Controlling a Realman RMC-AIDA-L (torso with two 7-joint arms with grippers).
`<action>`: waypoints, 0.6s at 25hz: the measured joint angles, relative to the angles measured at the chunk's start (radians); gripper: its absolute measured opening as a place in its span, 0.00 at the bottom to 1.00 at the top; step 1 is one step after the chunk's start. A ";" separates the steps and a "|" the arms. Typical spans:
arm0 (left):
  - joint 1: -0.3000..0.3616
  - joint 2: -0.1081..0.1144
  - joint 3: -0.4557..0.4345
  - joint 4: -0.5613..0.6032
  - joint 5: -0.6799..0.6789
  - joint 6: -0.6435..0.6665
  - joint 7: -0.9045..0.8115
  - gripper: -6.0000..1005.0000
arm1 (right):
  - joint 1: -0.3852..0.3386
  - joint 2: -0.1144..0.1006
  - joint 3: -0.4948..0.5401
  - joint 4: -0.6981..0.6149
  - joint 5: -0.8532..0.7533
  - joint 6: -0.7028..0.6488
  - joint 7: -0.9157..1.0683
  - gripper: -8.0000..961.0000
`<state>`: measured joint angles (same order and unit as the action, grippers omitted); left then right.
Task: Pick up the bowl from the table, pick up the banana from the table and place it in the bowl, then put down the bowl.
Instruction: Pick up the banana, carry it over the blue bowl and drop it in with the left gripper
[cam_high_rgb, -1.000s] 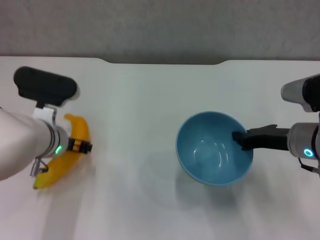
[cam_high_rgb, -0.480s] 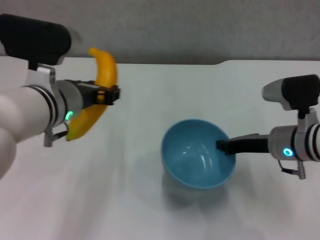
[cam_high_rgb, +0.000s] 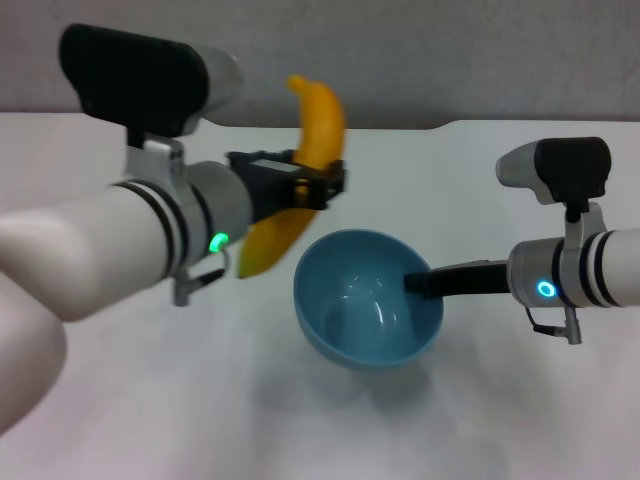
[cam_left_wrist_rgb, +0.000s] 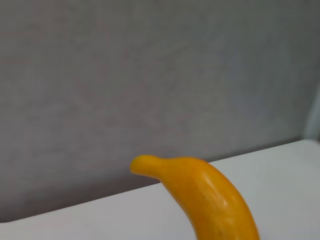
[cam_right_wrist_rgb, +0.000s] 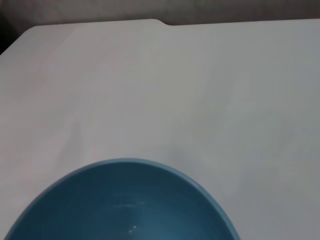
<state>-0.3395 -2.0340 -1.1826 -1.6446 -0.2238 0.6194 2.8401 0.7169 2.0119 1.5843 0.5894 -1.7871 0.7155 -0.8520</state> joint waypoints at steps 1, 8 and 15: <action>0.000 0.000 0.018 0.000 -0.023 -0.025 0.000 0.55 | 0.007 0.000 -0.001 -0.005 0.004 0.001 0.000 0.04; -0.002 0.000 0.067 0.004 -0.074 -0.099 0.001 0.58 | 0.020 0.000 0.001 -0.009 0.022 -0.005 -0.004 0.04; -0.018 0.002 0.080 0.061 -0.122 -0.129 0.001 0.62 | 0.039 0.001 -0.012 0.006 0.047 0.020 -0.001 0.04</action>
<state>-0.3578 -2.0324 -1.1031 -1.5836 -0.3462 0.4899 2.8409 0.7561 2.0125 1.5728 0.5952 -1.7404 0.7353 -0.8534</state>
